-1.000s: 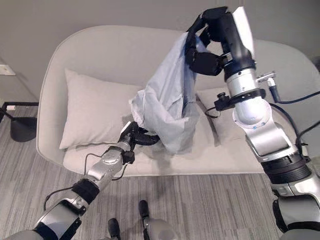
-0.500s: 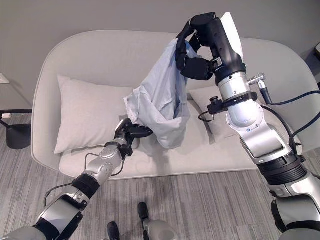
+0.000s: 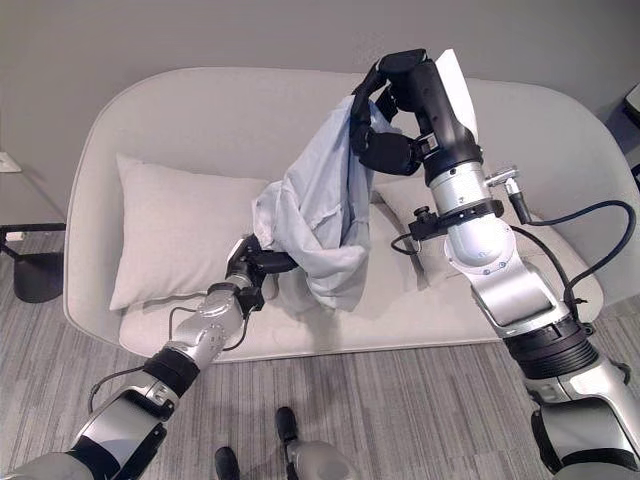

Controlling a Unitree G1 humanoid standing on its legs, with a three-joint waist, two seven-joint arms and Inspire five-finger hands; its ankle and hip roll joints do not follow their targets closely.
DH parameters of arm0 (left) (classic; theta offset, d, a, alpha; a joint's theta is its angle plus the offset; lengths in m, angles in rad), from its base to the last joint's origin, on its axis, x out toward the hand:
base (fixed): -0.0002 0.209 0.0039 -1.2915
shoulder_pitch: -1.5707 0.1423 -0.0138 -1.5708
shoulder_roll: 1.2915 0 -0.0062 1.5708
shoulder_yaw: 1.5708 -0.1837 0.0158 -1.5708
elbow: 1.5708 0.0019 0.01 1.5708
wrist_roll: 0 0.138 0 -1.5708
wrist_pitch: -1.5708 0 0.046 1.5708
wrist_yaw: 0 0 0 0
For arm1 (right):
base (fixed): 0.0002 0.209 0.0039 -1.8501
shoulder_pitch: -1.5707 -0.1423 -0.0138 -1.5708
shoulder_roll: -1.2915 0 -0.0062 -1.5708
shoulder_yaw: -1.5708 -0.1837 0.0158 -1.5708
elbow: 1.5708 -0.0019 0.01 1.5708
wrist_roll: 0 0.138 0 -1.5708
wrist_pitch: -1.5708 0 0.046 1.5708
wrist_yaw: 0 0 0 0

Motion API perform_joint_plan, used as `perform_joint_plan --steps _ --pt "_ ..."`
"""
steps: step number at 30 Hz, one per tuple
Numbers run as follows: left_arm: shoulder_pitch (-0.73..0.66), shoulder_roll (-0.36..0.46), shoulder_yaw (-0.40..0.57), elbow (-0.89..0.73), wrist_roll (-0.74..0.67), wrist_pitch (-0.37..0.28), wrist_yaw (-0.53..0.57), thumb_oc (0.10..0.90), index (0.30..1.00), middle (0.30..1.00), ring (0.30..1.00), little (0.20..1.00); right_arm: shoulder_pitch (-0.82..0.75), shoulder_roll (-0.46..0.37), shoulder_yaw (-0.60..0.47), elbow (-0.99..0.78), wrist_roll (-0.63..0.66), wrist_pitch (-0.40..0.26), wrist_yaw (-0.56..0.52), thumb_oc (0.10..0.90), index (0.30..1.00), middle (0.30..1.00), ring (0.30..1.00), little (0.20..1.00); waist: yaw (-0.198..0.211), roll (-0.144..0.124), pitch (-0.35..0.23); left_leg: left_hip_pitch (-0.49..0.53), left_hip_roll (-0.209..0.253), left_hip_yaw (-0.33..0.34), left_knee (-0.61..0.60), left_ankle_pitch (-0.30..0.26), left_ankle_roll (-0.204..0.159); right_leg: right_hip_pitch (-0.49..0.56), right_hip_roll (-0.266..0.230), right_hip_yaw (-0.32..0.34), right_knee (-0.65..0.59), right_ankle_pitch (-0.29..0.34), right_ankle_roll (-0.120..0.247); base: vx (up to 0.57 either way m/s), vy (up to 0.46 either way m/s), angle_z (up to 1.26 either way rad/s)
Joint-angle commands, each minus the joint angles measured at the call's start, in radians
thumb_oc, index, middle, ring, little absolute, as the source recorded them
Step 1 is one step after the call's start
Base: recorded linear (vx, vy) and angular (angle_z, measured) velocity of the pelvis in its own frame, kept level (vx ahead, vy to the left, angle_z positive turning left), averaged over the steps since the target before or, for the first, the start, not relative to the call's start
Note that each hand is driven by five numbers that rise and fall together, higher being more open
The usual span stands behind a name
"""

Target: Hang the clothes on the sofa on the clothes rack.

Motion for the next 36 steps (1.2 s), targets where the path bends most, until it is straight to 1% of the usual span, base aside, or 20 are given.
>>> perform_joint_plan --steps 1,7,10,12,13,16,17,19,20,27,28,29,31,32,33,34,35,36 --pt "-0.054 -0.04 -0.007 0.007 0.009 -0.133 0.004 0.4 0.3 0.3 0.3 0.3 0.001 0.046 -0.139 0.016 -0.018 -0.1 -0.086 0.4 0.3 0.3 0.3 0.3 0.034 -0.039 -0.196 0.046 0.054 0.006 0.006 -0.106 -0.042 0.087 -0.111 -0.063 0.003 -0.115 0.144 0.0 0.0 0.0" --pt "-0.043 -0.036 -0.001 0.0 0.021 -0.133 0.008 0.4 0.3 0.3 0.3 0.3 0.031 0.049 -0.168 0.015 -0.021 -0.099 -0.09 0.4 0.3 0.3 0.3 0.3 0.038 -0.036 -0.199 0.049 0.055 0.004 0.006 -0.105 -0.044 0.093 -0.112 -0.069 0.003 -0.117 0.144 0.0 -0.003 0.01" --pt "-0.024 -0.012 0.008 -0.035 0.031 -0.133 0.004 0.4 0.3 0.3 0.3 0.3 0.066 0.046 -0.201 0.015 -0.028 -0.094 -0.085 0.4 0.3 0.3 0.3 0.3 0.046 -0.03 -0.198 0.051 0.056 -0.002 0.006 -0.104 -0.046 0.102 -0.113 -0.078 0.003 -0.123 0.142 -0.01 -0.023 0.05" --pt "-0.007 0.029 0.023 -0.077 0.045 -0.135 -0.002 0.4 0.3 0.3 0.3 0.3 0.095 0.031 -0.229 0.023 -0.038 -0.088 -0.076 0.4 0.3 0.3 0.3 0.3 0.057 -0.023 -0.199 0.053 0.057 -0.01 0.006 -0.102 -0.05 0.114 -0.114 -0.09 0.003 -0.128 0.141 0.0 -0.042 0.21" --pt "0.007 0.08 0.041 -0.13 0.059 -0.137 -0.011 0.4 0.3 0.3 0.3 0.3 0.121 0.019 -0.256 0.032 -0.046 -0.085 -0.062 0.4 0.3 0.3 0.3 0.3 0.07 -0.016 -0.2 0.056 0.061 -0.018 0.006 -0.1 -0.055 0.125 -0.113 -0.108 0.003 -0.135 0.139 0.0 -0.051 0.2" --pt "0.006 0.137 0.068 -0.175 0.071 -0.138 -0.018 0.4 0.3 0.3 0.3 0.3 0.137 0.013 -0.277 0.044 -0.046 -0.081 -0.047 0.4 0.3 0.3 0.3 0.3 0.084 -0.009 -0.2 0.062 0.064 -0.026 0.006 -0.095 -0.062 0.141 -0.111 -0.127 0.003 -0.142 0.137 0.01 -0.044 0.2" --pt "0.007 0.137 0.068 -0.176 0.071 -0.138 -0.018 0.4 0.3 0.3 0.3 0.3 0.138 0.013 -0.278 0.043 -0.046 -0.081 -0.047 0.4 0.3 0.3 0.3 0.3 0.082 -0.009 -0.199 0.062 0.064 -0.027 0.006 -0.095 -0.062 0.142 -0.111 -0.128 0.003 -0.143 0.137 0.01 -0.023 0.29" --pt "0.012 0.171 0.089 -0.211 0.071 -0.142 -0.02 0.4 0.3 0.3 0.3 0.3 0.144 0.013 -0.283 0.049 -0.049 -0.079 -0.036 0.4 0.3 0.3 0.3 0.3 0.094 -0.003 -0.199 0.066 0.067 -0.033 0.006 -0.092 -0.066 0.153 -0.11 -0.14 0.003 -0.15 0.135 0.01 -0.037 0.18" --pt "0.019 0.211 0.118 -0.244 0.068 -0.15 -0.022 0.4 0.3 0.3 0.3 0.3 0.145 0.013 -0.287 0.06 -0.051 -0.077 -0.025 0.4 0.3 0.3 0.3 0.3 0.107 0.003 -0.198 0.071 0.069 -0.04 0.006 -0.089 -0.07 0.166 -0.11 -0.154 0.003 -0.157 0.132 0.01 -0.055 0.16" --pt "0.026 0.305 0.187 -0.319 0.056 -0.174 -0.025 0.4 0.3 0.3 0.3 0.3 0.113 0.046 -0.257 0.081 -0.039 -0.08 0.016 0.4 0.3 0.3 0.3 0.3 0.145 0.022 -0.197 0.097 0.077 -0.063 0.006 -0.08 -0.075 0.208 -0.103 -0.184 0.003 -0.181 0.12 0.02 -0.045 0.21" --pt "0.014 0.349 0.211 -0.362 0.059 -0.194 -0.013 0.4 0.3 0.3 0.3 0.3 0.086 0.058 -0.224 0.092 -0.049 -0.081 0.029 0.4 0.3 0.3 0.3 0.3 0.165 0.029 -0.191 0.107 0.078 -0.079 0.006 -0.07 -0.072 0.221 -0.099 -0.19 0.003 -0.192 0.113 0.01 -0.049 0.15" --pt "0.014 0.359 0.222 -0.372 0.056 -0.201 -0.008 0.4 0.3 0.3 0.3 0.3 0.074 0.059 -0.215 0.098 -0.048 -0.082 0.03 0.4 0.3 0.3 0.3 0.3 0.17 0.029 -0.185 0.106 0.078 -0.085 0.014 -0.07 -0.069 0.224 -0.099 -0.191 0.003 -0.193 0.111 -0.04 -0.035 0.17" --pt "0.011 0.388 0.255 -0.431 0.055 -0.226 0.004 0.4 0.3 0.3 0.3 0.3 0.028 0.068 -0.181 0.109 -0.04 -0.09 0.04 0.4 0.3 0.3 0.3 0.3 0.193 0.025 -0.149 0.054 0.064 -0.116 0.111 -0.091 -0.064 0.231 -0.11 -0.2 0.003 -0.194 0.106 -0.07 0.002 0.15" --pt "0.011 0.389 0.256 -0.433 0.055 -0.225 0.004 0.4 0.3 0.3 0.3 0.3 0.026 0.068 -0.179 0.11 -0.04 -0.09 0.04 0.4 0.3 0.3 0.3 0.3 0.19 0.025 -0.149 0.048 0.064 -0.118 0.12 -0.095 -0.063 0.231 -0.111 -0.202 0.003 -0.194 0.106 -0.07 0.023 0.16" --pt "0.01 0.392 0.267 -0.452 0.058 -0.239 0.012 0.4 0.3 0.3 0.3 0.3 0.012 0.07 -0.171 0.114 -0.042 -0.093 0.04 0.4 0.3 0.3 0.3 0.3 0.199 0.022 -0.129 0.016 0.058 -0.128 0.168 -0.102 -0.065 0.234 -0.119 -0.209 0.003 -0.195 0.105 -0.12 0.064 0.21" --pt "-0.006 0.397 0.276 -0.47 0.071 -0.252 0.031 0.4 0.3 0.3 0.3 0.3 -0.009 0.06 -0.165 0.121 -0.047 -0.096 0.039 0.4 0.3 0.3 0.3 0.3 0.209 0.016 -0.101 -0.039 0.064 -0.143 0.224 -0.088 -0.082 0.232 -0.131 -0.228 0.003 -0.191 0.105 -0.11 0.063 0.29" --pt "-0.006 0.397 0.276 -0.47 0.071 -0.252 0.031 0.4 0.3 0.3 0.3 0.3 -0.01 0.06 -0.165 0.122 -0.047 -0.096 0.039 0.4 0.3 0.3 0.3 0.3 0.207 0.016 -0.101 -0.041 0.064 -0.145 0.226 -0.089 -0.082 0.232 -0.131 -0.229 0.003 -0.191 0.105 -0.08 0.161 0.26" --pt "-0.019 0.422 0.289 -0.486 0.106 -0.263 0.053 0.4 0.3 0.3 0.3 0.3 -0.034 0.043 -0.156 0.126 -0.051 -0.099 0.034 0.4 0.3 0.3 0.3 0.3 0.217 0.014 -0.092 -0.062 0.099 -0.16 0.212 -0.076 -0.095 0.223 -0.15 -0.241 0.005 -0.183 0.115 -0.02 0.403 0.61"
